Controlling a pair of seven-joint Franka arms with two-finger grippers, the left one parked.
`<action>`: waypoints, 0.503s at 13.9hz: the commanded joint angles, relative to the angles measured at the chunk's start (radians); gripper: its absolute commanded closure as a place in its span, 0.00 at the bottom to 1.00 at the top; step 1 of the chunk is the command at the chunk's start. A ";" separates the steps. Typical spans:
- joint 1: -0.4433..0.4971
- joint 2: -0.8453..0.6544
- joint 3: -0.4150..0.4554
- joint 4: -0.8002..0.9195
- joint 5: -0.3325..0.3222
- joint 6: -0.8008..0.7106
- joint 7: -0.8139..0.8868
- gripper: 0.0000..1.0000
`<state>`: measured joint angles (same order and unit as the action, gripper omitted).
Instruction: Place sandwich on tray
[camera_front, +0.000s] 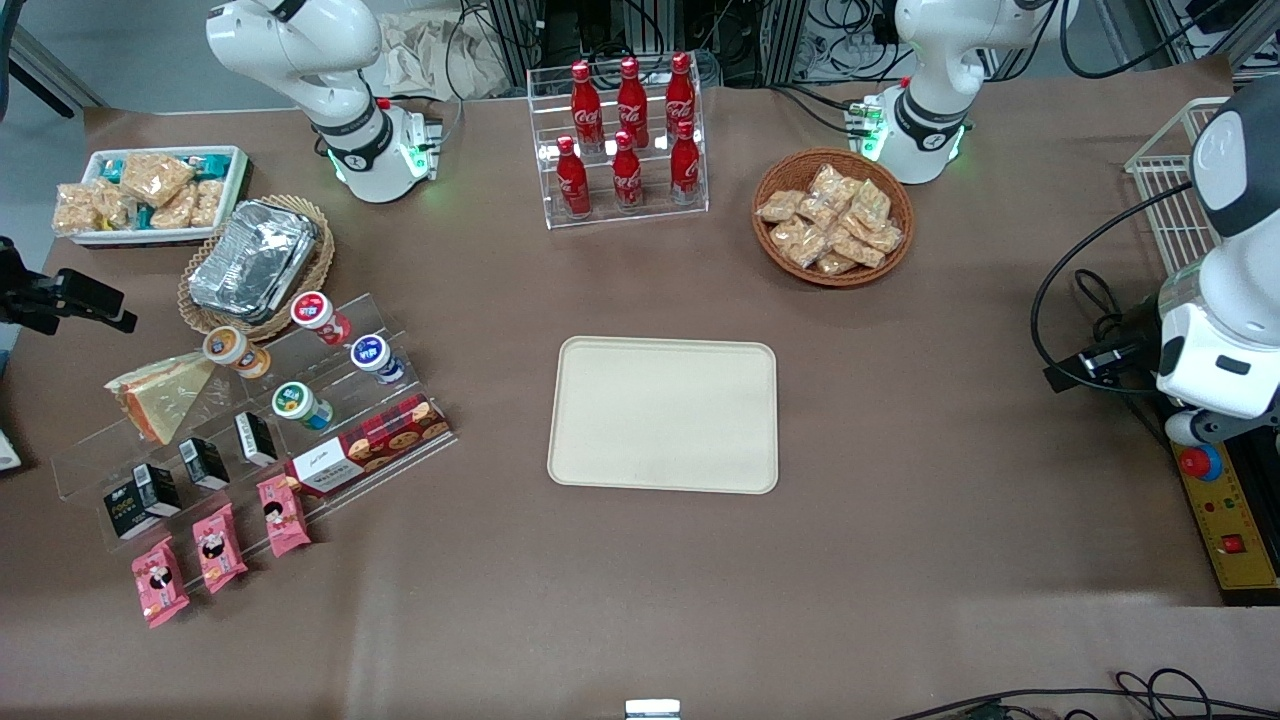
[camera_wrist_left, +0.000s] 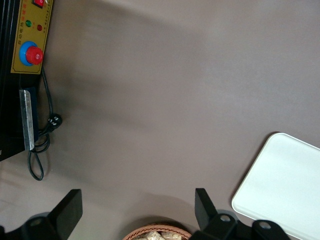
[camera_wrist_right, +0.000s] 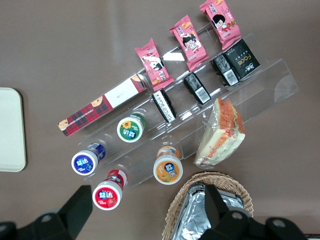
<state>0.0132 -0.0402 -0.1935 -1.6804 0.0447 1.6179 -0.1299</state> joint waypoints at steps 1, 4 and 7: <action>0.001 -0.004 0.000 0.010 0.003 -0.006 0.006 0.00; 0.002 0.000 0.000 0.011 0.006 -0.006 0.009 0.00; 0.004 -0.001 0.000 0.011 -0.017 -0.004 0.059 0.00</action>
<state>0.0137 -0.0402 -0.1934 -1.6803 0.0434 1.6179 -0.1204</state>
